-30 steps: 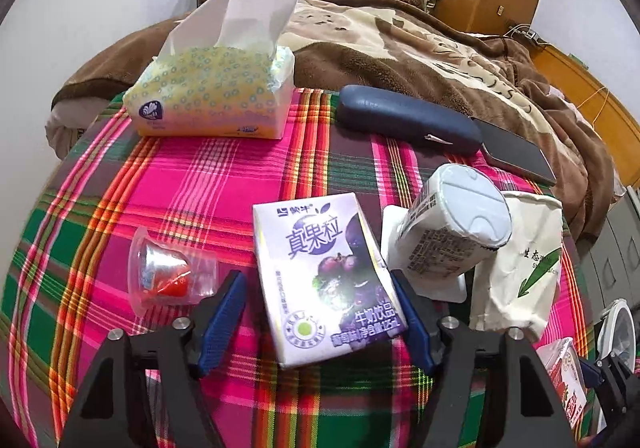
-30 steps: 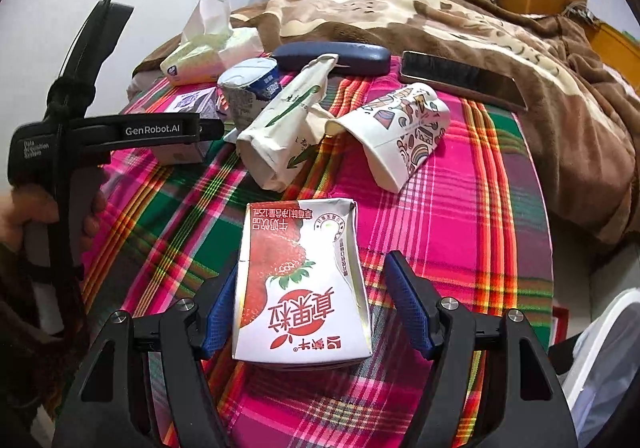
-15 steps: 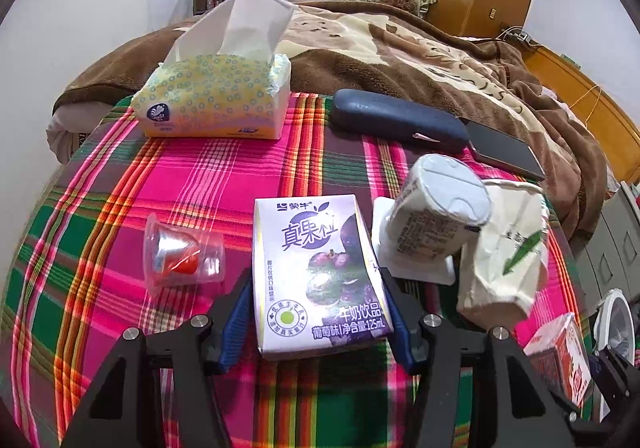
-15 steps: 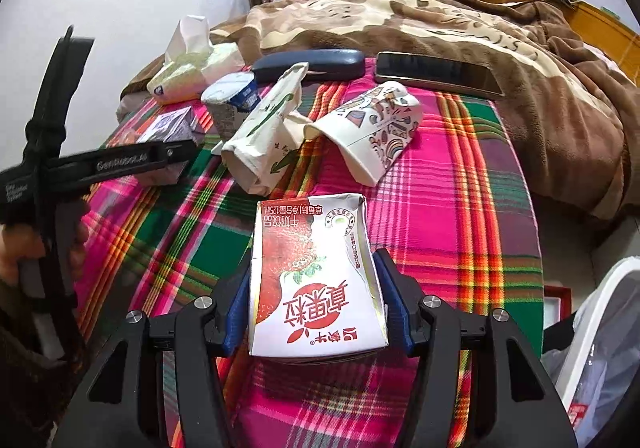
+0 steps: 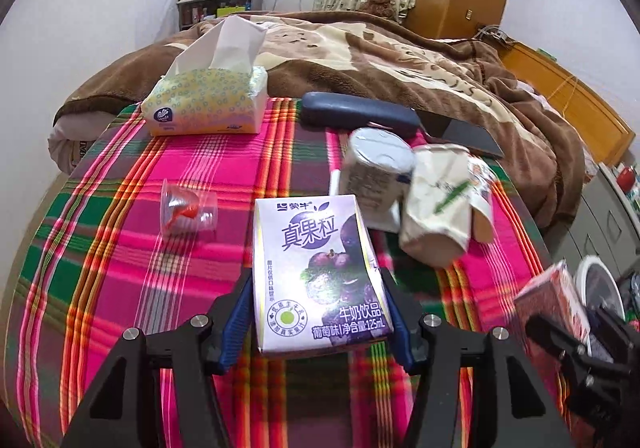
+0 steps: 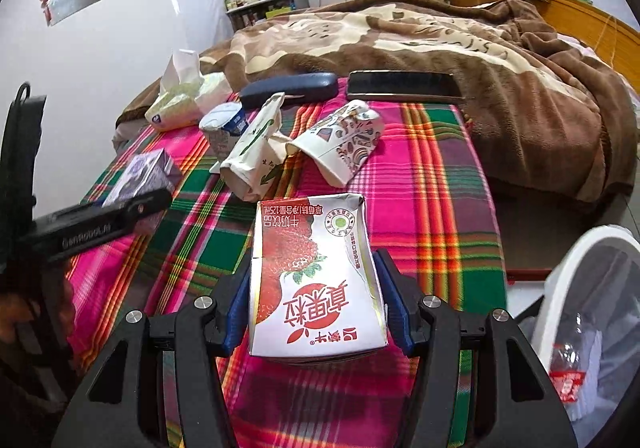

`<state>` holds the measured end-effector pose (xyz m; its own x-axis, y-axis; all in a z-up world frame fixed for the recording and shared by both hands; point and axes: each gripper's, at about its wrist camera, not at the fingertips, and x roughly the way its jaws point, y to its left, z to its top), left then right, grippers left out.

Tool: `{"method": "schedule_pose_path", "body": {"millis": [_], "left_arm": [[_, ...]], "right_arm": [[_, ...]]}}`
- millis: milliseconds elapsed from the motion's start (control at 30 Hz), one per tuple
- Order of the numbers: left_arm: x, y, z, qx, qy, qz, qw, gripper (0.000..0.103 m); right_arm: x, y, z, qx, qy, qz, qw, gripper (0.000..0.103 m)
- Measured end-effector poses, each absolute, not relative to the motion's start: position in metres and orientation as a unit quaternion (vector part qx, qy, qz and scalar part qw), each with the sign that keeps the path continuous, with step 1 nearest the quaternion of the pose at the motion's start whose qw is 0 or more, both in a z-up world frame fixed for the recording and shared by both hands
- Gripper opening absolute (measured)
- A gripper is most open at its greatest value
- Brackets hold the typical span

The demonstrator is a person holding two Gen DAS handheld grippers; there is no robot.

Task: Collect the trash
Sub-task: 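Carry both juice cartons over the wastebasket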

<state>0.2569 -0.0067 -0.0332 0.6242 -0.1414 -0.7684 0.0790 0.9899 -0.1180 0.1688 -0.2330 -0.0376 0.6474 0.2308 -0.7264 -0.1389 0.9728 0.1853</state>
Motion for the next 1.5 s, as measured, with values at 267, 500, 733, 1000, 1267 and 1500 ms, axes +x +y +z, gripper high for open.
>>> {"method": "schedule_pose_path", "body": {"millis": [267, 500, 733, 1000, 1267, 1500], "left_arm": [[0.218, -0.028, -0.018, -0.022, 0.415, -0.083, 0.906, 0.058], [0.19, -0.053, 0.001, -0.01, 0.396, -0.111, 0.911, 0.058], [0.168, -0.09, 0.015, 0.01, 0.38, -0.149, 0.913, 0.058], [0.148, -0.136, 0.024, 0.041, 0.361, -0.184, 0.913, 0.058], [0.139, -0.186, 0.024, 0.05, 0.364, -0.229, 0.901, 0.058], [0.13, -0.23, 0.021, 0.069, 0.366, -0.264, 0.89, 0.058]], "right_arm": [[0.147, -0.251, -0.027, 0.068, 0.39, 0.079, 0.915, 0.058], [0.13, -0.273, -0.02, 0.078, 0.376, 0.063, 0.921, 0.058], [0.11, -0.3, -0.012, 0.088, 0.36, 0.026, 0.929, 0.058], [0.089, -0.338, -0.006, 0.104, 0.343, -0.02, 0.933, 0.058], [0.076, -0.373, -0.01, 0.116, 0.341, -0.062, 0.931, 0.058], [0.066, -0.402, -0.013, 0.122, 0.343, -0.1, 0.926, 0.058]]}}
